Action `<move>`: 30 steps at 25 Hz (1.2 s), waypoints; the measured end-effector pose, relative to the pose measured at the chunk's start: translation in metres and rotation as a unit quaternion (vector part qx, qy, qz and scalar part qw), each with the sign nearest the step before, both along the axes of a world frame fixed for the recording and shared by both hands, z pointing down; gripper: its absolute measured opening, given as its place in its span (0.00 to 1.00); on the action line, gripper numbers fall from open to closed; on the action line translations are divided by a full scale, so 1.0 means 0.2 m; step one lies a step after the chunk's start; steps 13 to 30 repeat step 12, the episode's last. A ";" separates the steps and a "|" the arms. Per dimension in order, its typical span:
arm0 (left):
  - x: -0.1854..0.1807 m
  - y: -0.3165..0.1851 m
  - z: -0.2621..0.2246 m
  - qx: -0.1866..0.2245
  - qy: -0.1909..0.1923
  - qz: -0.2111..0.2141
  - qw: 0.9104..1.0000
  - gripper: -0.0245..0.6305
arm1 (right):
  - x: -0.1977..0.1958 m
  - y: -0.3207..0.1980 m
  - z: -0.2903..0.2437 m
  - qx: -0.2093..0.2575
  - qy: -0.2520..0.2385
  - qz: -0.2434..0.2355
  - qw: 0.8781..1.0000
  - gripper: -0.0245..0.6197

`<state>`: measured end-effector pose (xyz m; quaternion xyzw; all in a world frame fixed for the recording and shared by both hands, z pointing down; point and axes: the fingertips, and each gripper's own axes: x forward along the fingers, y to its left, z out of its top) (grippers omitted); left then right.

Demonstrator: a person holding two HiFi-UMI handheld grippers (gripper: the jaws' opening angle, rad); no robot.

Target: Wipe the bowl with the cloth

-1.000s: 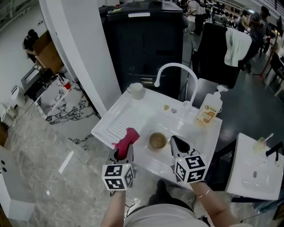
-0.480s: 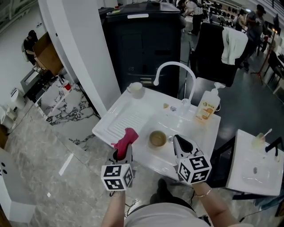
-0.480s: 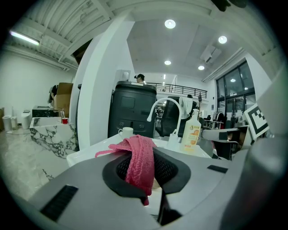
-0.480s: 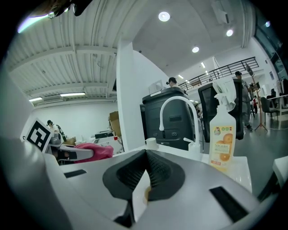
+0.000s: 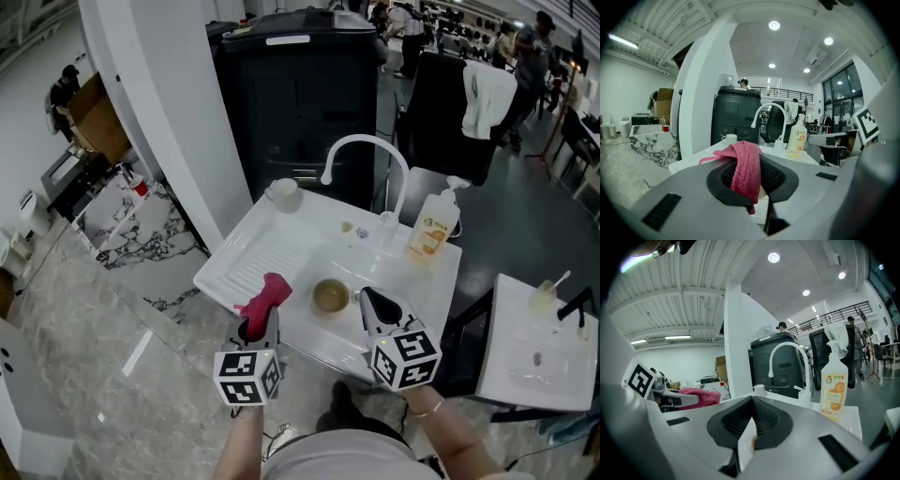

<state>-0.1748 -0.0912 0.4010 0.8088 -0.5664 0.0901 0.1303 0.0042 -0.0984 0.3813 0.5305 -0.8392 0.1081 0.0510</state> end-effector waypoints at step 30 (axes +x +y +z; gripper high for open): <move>-0.01 -0.03 0.00 0.001 0.001 0.002 1.000 0.13 | -0.03 -0.03 0.00 0.001 0.005 -0.004 1.000 0.05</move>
